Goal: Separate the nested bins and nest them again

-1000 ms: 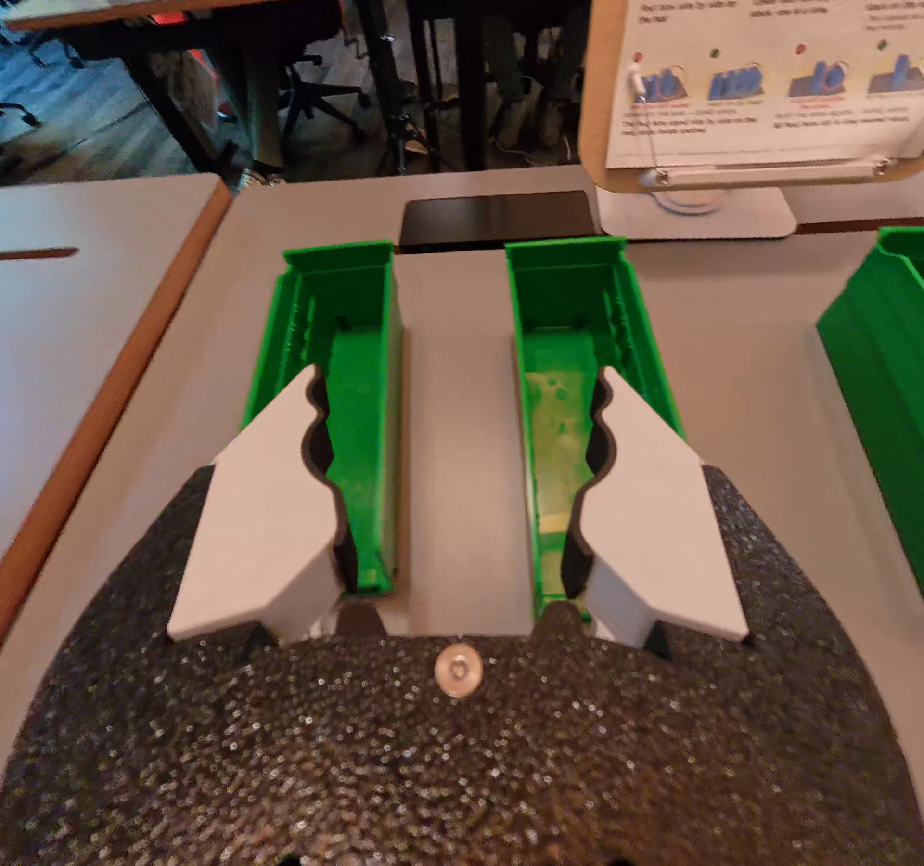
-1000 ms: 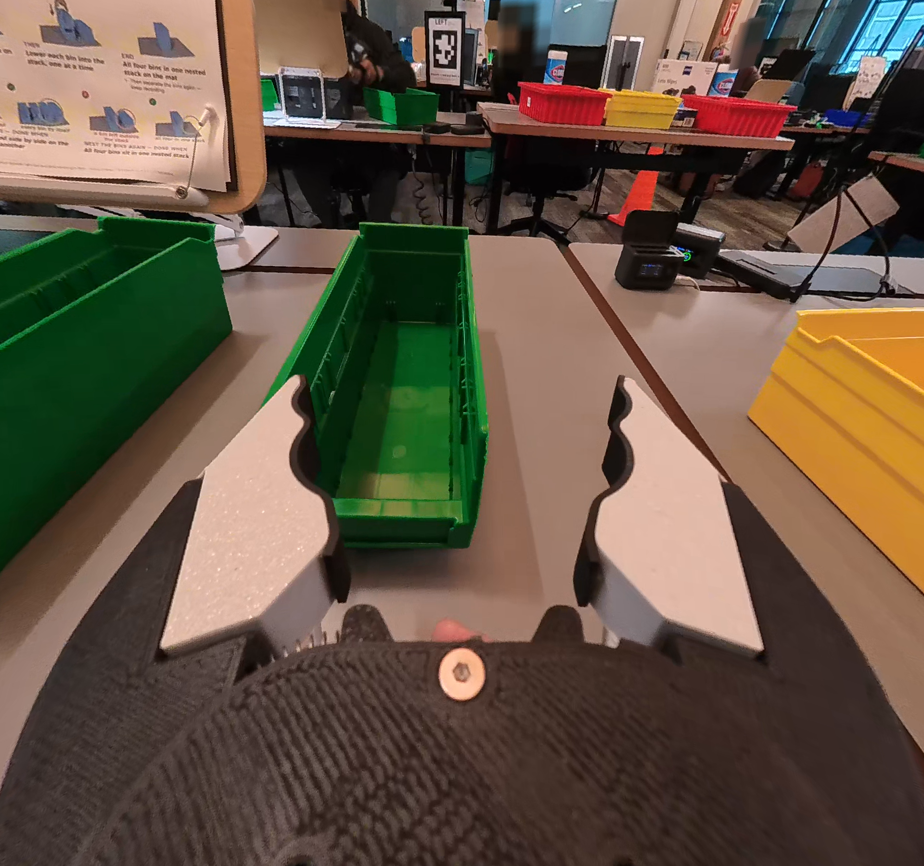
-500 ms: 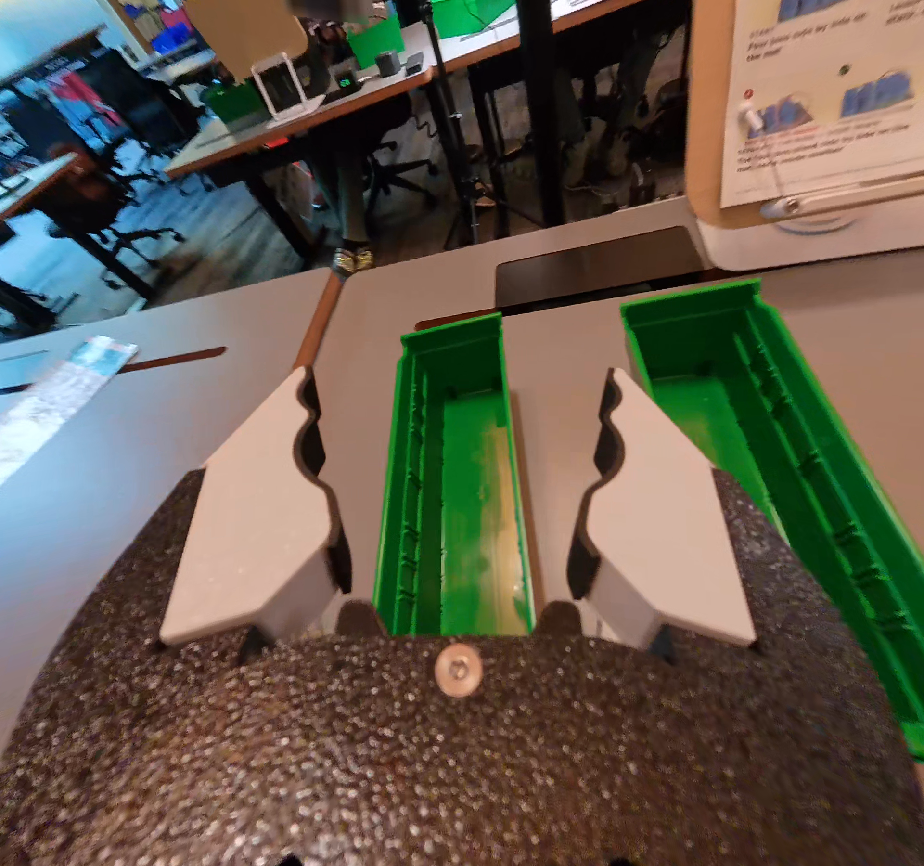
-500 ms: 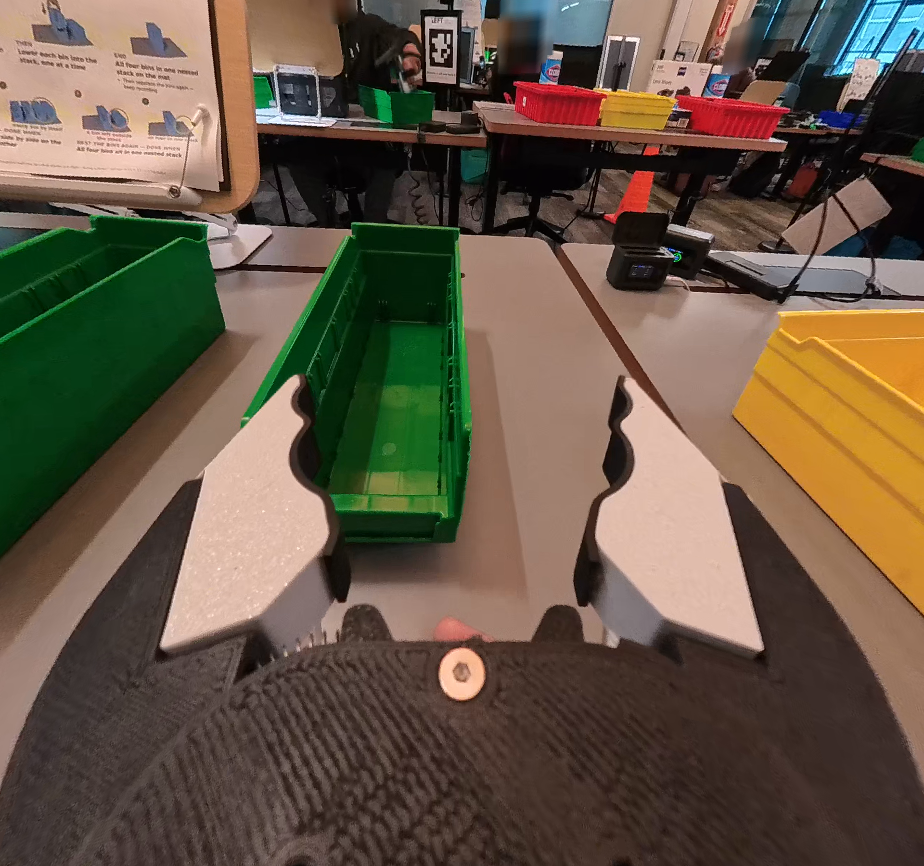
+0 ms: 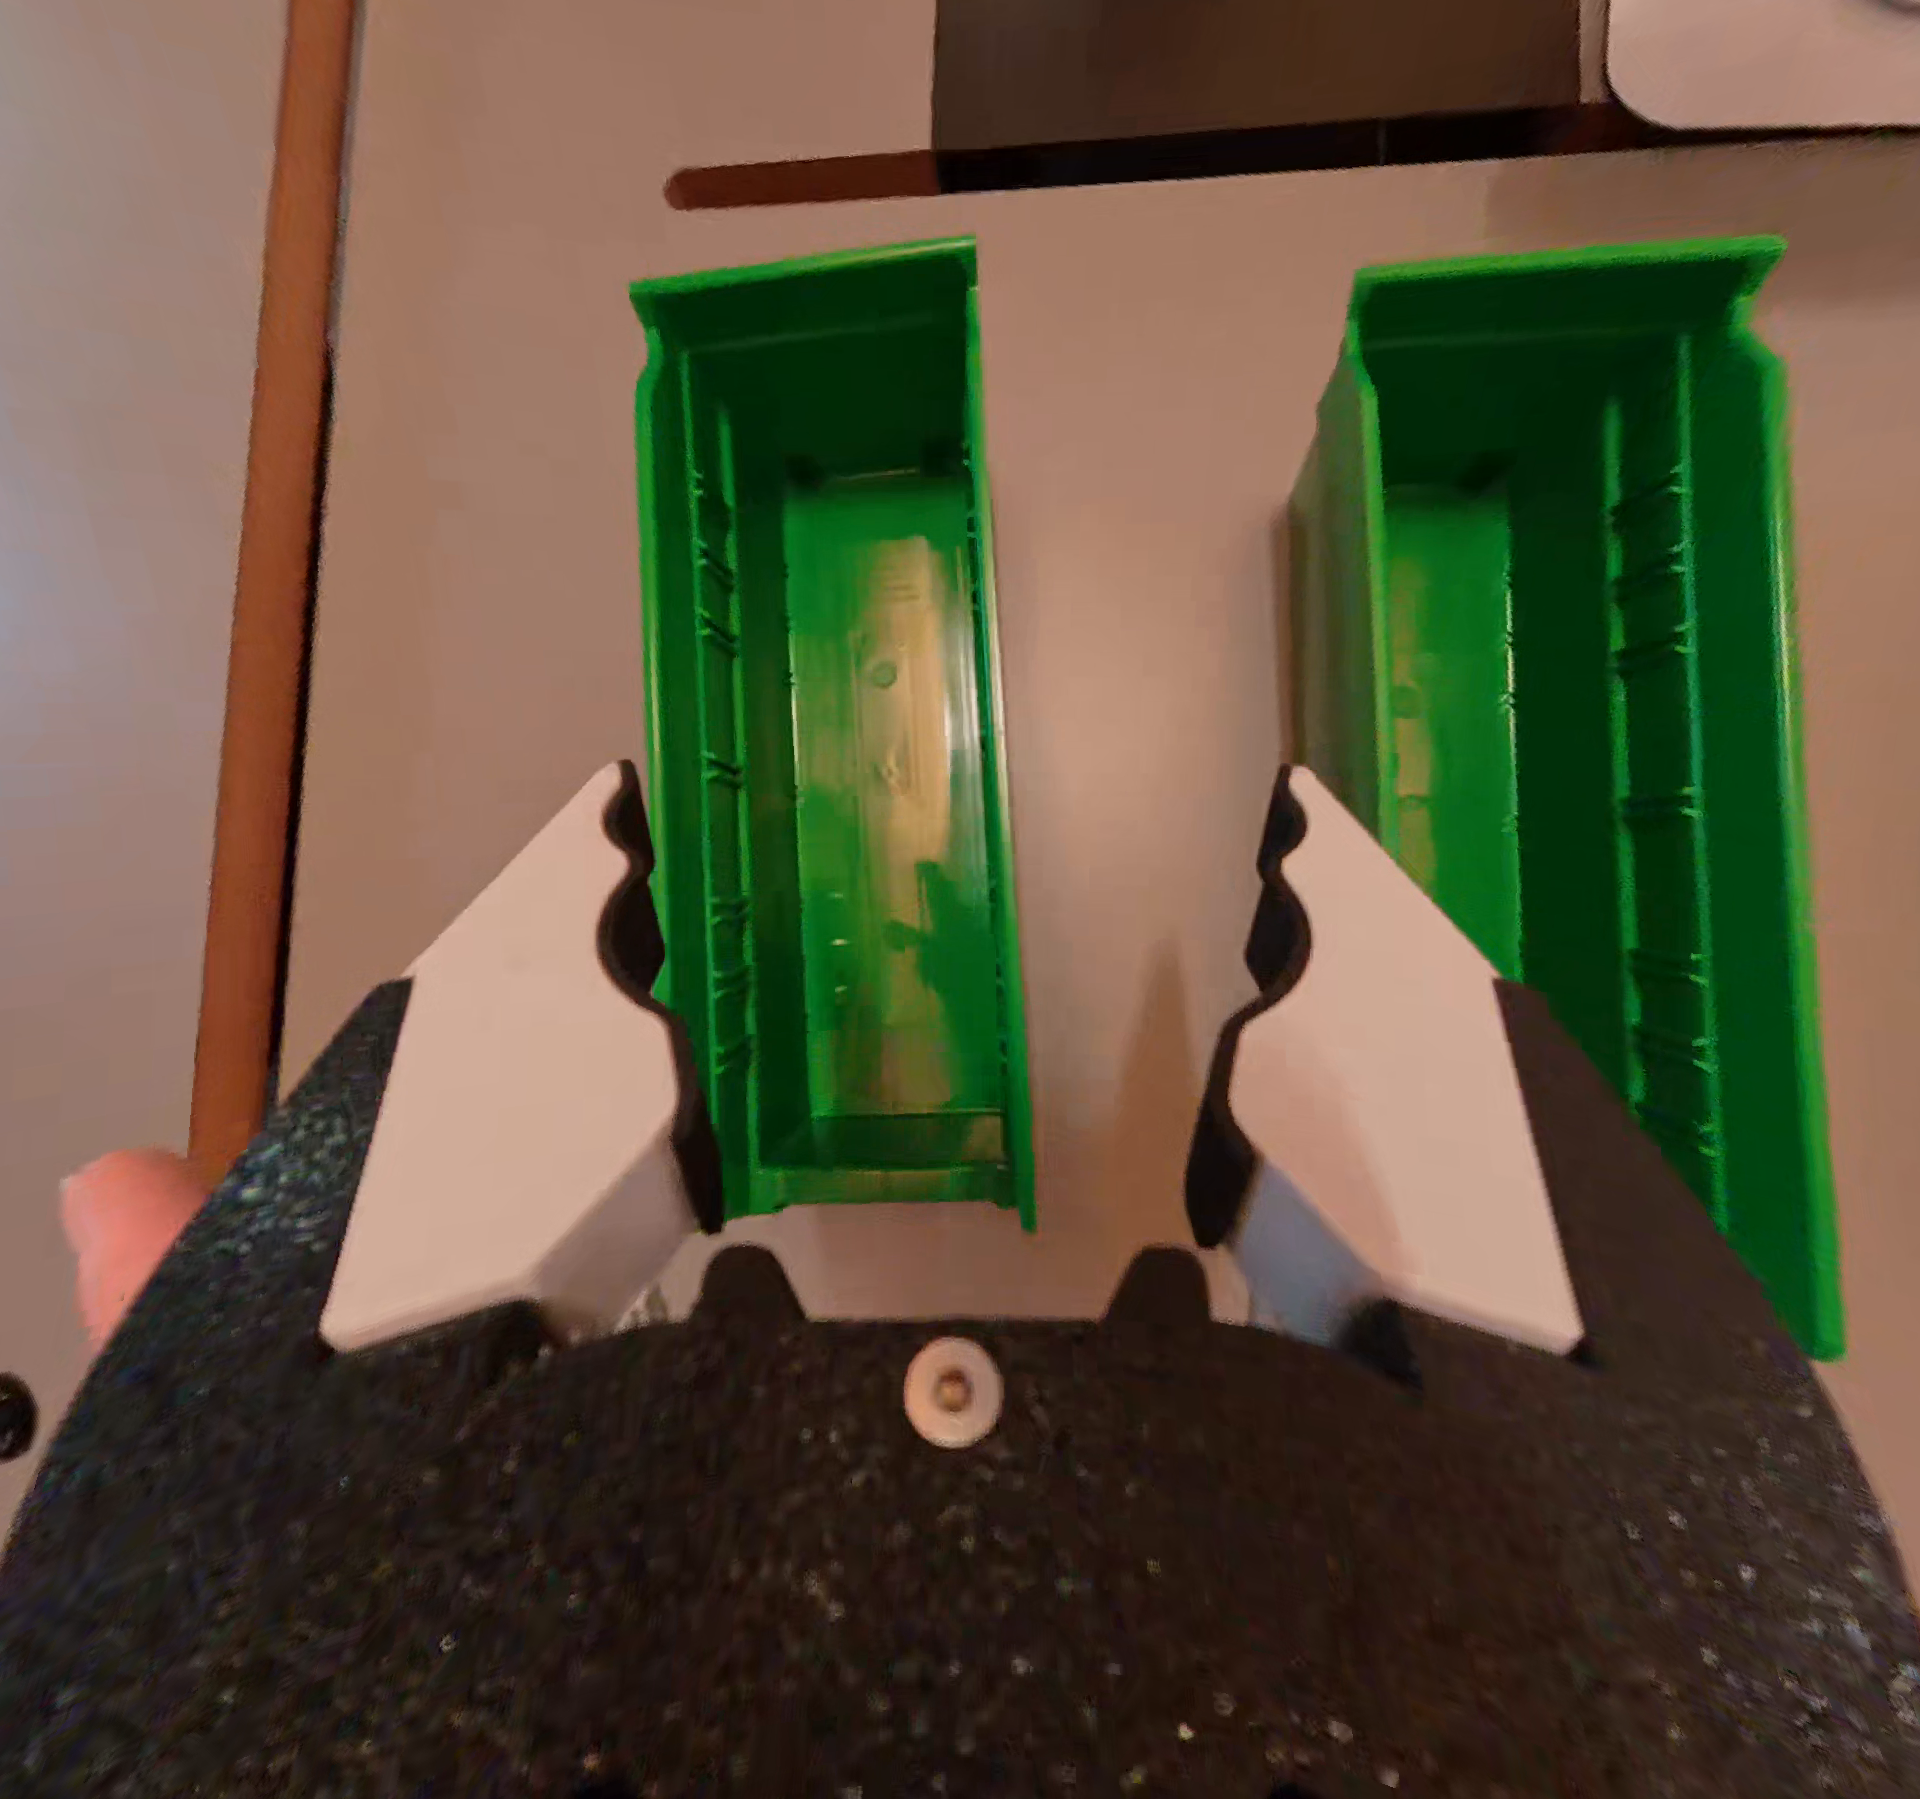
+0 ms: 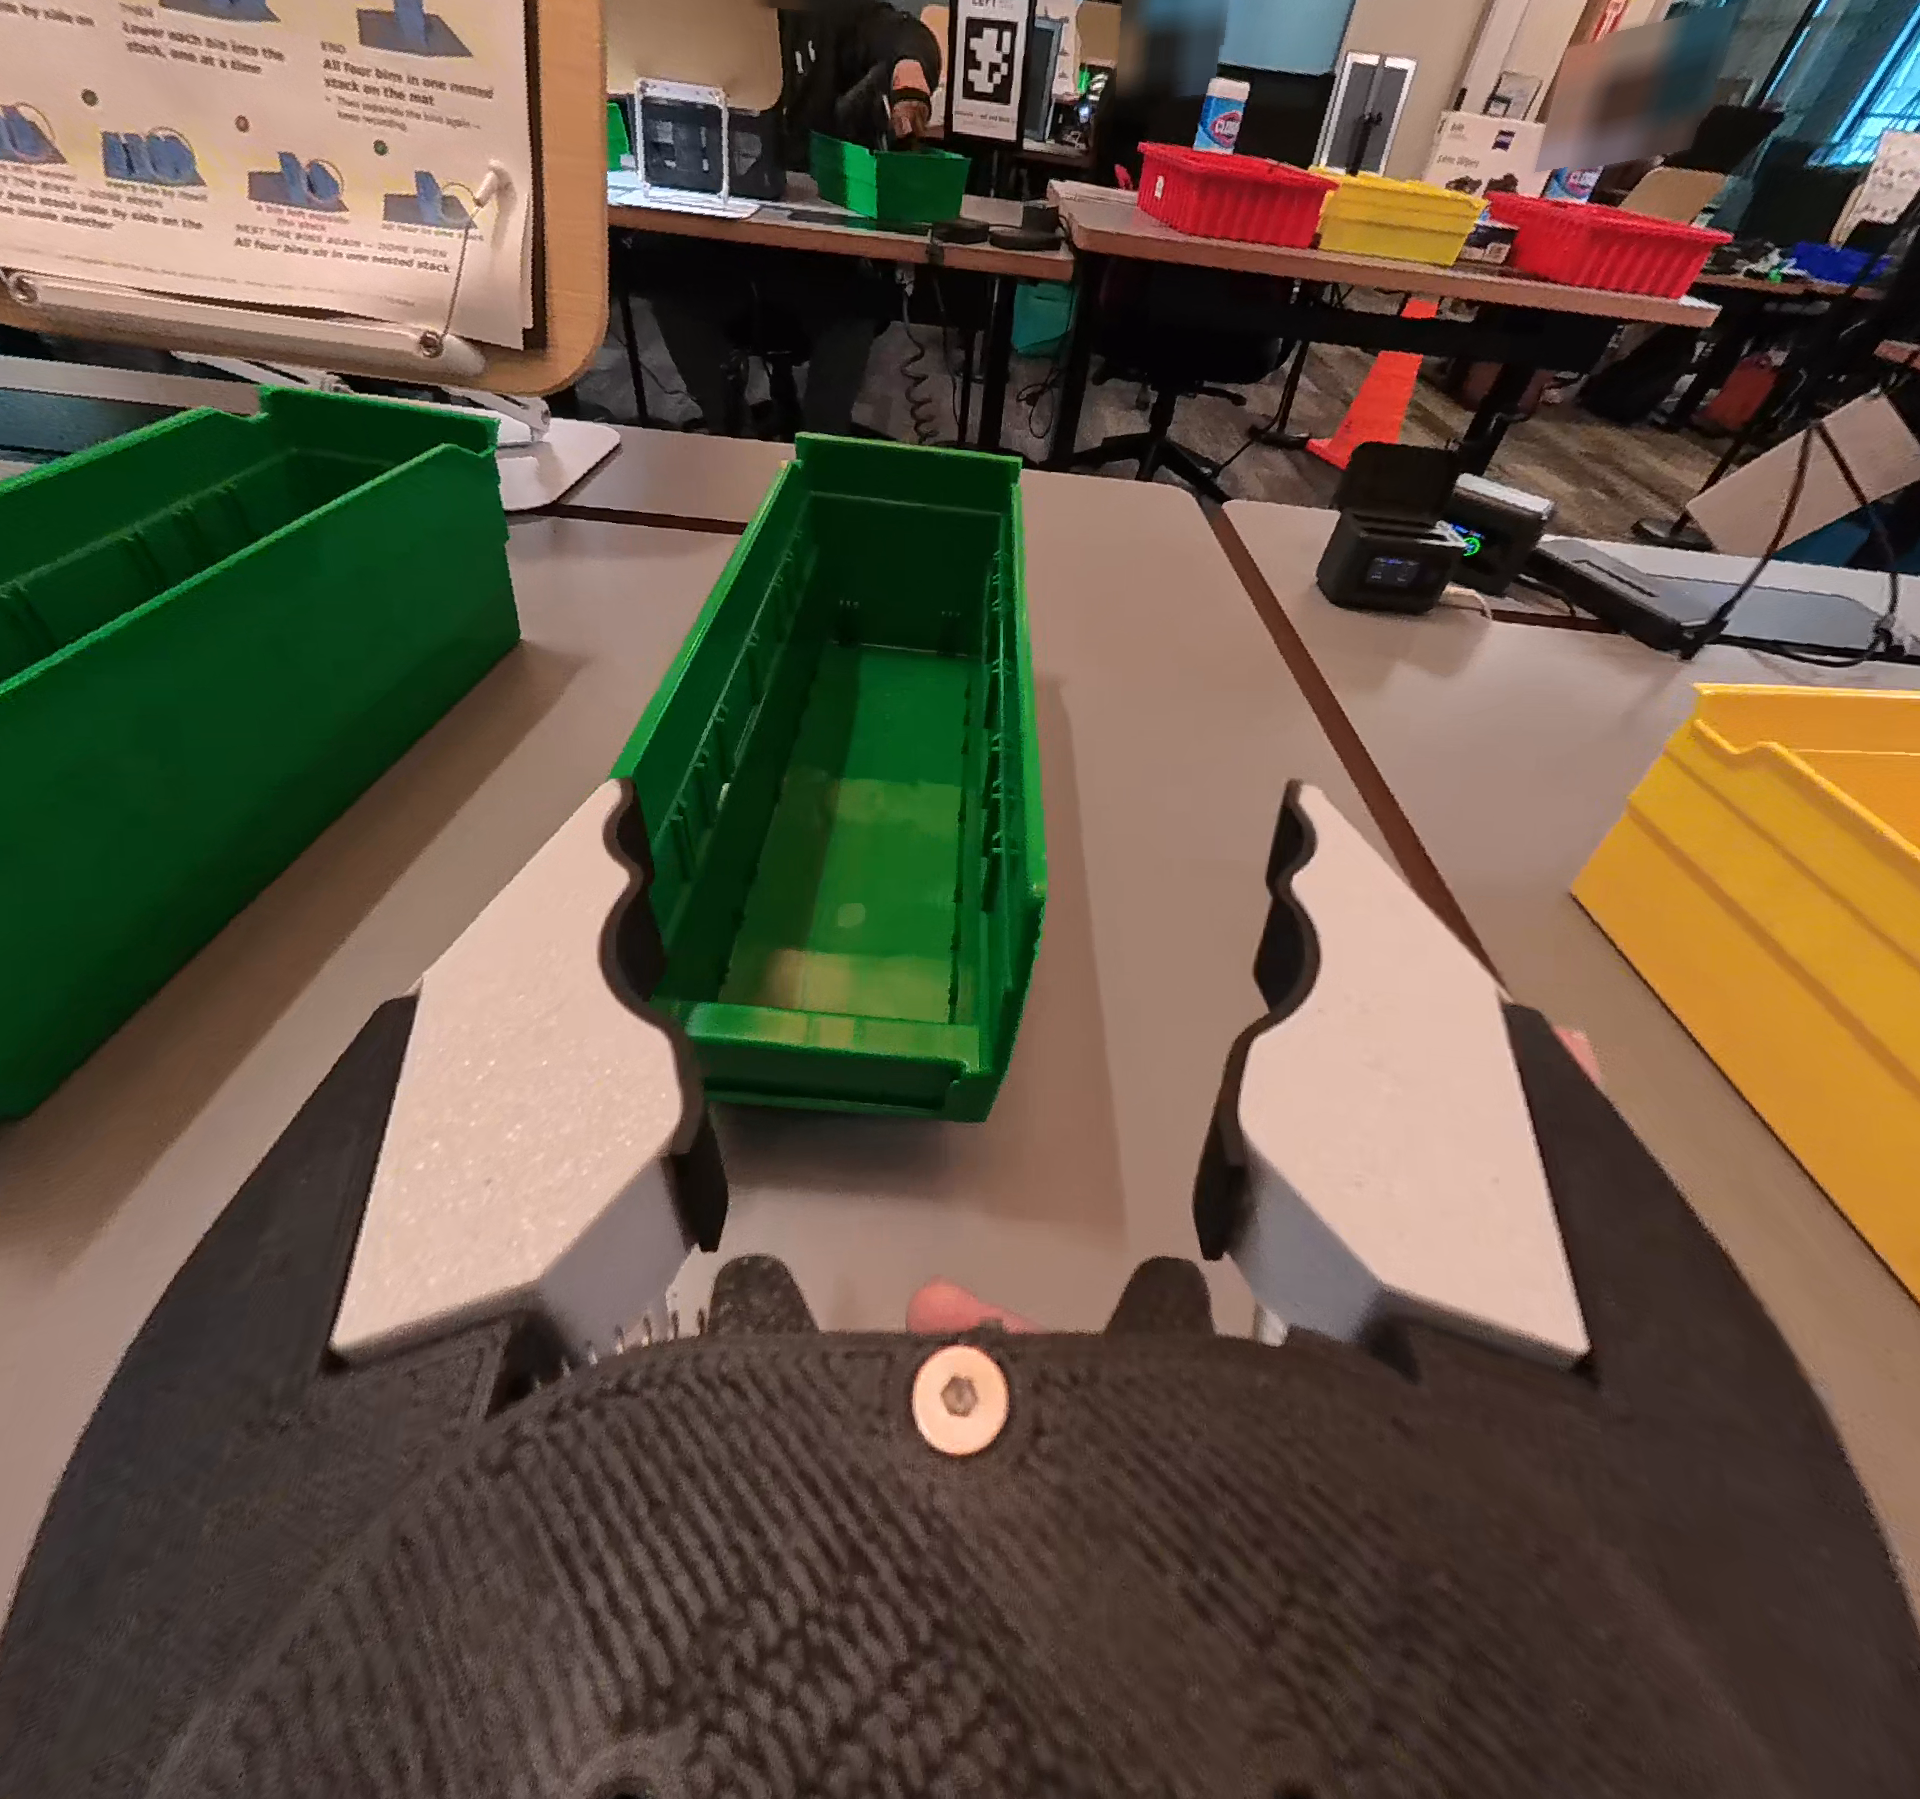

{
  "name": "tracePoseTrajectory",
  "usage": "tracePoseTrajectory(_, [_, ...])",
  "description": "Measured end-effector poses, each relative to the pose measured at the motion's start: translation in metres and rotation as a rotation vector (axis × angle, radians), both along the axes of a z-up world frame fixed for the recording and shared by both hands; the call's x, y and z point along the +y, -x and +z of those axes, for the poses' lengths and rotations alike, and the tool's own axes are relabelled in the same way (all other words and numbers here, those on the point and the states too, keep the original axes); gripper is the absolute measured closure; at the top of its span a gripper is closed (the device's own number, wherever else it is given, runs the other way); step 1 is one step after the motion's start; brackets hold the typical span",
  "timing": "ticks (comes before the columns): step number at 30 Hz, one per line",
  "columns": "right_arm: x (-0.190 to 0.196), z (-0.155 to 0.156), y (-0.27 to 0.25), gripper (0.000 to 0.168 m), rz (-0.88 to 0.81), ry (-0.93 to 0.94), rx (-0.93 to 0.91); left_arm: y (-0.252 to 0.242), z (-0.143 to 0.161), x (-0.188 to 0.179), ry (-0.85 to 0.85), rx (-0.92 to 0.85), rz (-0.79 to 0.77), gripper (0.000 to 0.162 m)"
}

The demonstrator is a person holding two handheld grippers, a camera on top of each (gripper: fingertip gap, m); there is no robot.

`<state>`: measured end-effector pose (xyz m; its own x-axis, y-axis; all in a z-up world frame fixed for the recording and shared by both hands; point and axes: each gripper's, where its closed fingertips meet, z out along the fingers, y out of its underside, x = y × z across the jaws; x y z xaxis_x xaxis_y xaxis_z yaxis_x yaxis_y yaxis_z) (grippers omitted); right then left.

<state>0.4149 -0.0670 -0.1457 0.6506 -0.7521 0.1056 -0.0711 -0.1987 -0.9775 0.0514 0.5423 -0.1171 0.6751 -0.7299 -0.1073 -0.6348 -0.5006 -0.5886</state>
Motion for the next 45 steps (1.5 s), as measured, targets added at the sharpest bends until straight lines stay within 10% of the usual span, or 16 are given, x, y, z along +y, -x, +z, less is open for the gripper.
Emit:
tracePoseTrajectory(1, [0.001, -0.001, 0.001, 0.051, 0.005, 0.002, 0.004, -0.002, -0.003, 0.002, 0.022, 0.01, 0.013, 0.047])
tracePoseTrajectory(10, [0.004, -0.003, 0.003, 0.051, 0.022, 0.008, 0.011, 0.001, -0.041, 0.024, 0.117, 0.2, 0.069, 0.047])
tracePoseTrajectory(22, [0.013, -0.012, 0.005, 0.051, 0.045, 0.045, 0.021, -0.105, -0.075, -0.088, 0.439, 0.053, -0.152, 0.039])
tracePoseTrajectory(32, [0.019, -0.016, 0.009, 0.052, 0.08, 0.045, 0.039, -0.115, -0.117, -0.103, 0.418, 0.222, -0.138, 0.024])
tracePoseTrajectory(45, [0.159, -0.04, 0.125, 0.057, 0.458, -0.051, 0.175, -0.114, -0.118, -0.104, 0.431, 0.243, -0.122, 0.029])
